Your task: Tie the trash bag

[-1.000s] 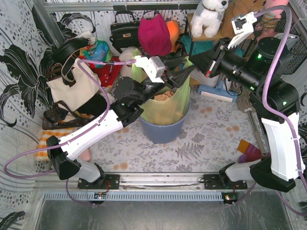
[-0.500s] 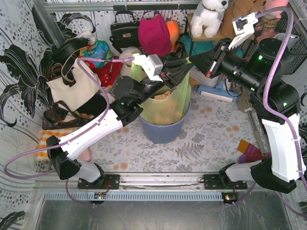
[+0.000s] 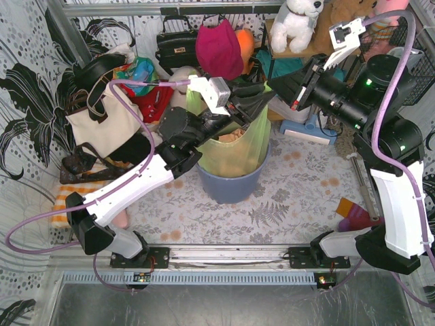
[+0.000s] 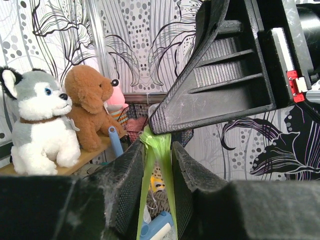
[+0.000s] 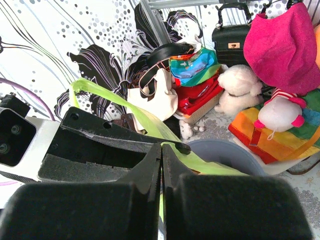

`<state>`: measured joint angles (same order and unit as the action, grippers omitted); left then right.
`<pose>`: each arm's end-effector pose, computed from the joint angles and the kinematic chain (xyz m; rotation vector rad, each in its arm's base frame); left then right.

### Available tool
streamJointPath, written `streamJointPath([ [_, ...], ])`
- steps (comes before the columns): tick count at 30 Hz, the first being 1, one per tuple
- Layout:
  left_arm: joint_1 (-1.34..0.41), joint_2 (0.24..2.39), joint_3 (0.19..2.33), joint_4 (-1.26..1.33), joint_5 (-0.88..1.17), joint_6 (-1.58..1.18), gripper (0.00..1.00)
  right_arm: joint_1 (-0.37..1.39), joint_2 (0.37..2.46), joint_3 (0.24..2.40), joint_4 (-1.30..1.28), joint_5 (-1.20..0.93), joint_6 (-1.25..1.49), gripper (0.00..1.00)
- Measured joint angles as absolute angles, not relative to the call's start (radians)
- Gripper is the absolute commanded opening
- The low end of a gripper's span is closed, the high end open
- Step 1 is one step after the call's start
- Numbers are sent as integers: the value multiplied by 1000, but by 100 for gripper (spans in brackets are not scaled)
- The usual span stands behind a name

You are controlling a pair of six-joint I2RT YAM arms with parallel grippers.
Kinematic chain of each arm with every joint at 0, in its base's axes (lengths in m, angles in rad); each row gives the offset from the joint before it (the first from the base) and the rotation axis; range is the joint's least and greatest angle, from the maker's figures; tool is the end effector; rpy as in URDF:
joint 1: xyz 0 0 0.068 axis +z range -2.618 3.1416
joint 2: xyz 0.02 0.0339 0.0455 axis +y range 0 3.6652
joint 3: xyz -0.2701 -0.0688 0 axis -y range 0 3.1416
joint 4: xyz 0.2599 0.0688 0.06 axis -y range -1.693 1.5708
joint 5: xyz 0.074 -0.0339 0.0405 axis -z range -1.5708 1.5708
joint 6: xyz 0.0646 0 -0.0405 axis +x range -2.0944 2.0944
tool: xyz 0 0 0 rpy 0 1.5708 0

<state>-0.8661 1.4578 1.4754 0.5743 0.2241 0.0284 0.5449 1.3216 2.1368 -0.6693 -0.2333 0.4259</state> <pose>0.2236 -0.2851 0.5229 0.6289 0.8181 -0.8746 0.1832 0.1285 0.6255 -0.2898 1.4726 0.9575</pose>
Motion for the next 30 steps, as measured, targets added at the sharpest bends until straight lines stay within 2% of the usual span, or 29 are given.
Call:
streamJointPath([
  [3,-863,1458,1479,572,229,26,32,545,1321,2135,-667,-233,426,0],
  [8,-863,1458,1486,569,233,25,35,545,1317,2124,-664,-233,426,0],
  [14,-862,1458,1494,567,238,23,32,545,1313,2123,-662,-234,426,0],
  [17,-862,1458,1498,561,239,23,24,545,1311,2121,-657,-236,426,0],
  [20,-862,1458,1506,546,239,24,3,545,1309,2120,-656,-236,426,0],
  [21,-862,1459,1508,542,239,24,0,545,1308,2120,-655,-236,426,0],
  [27,-861,1462,1527,516,241,24,0,545,1304,2118,-649,-236,426,0],
  [28,-861,1462,1528,514,244,24,0,545,1304,2118,-649,-236,426,2],
  [30,-861,1462,1528,515,249,26,0,545,1301,2117,-649,-236,426,19],
])
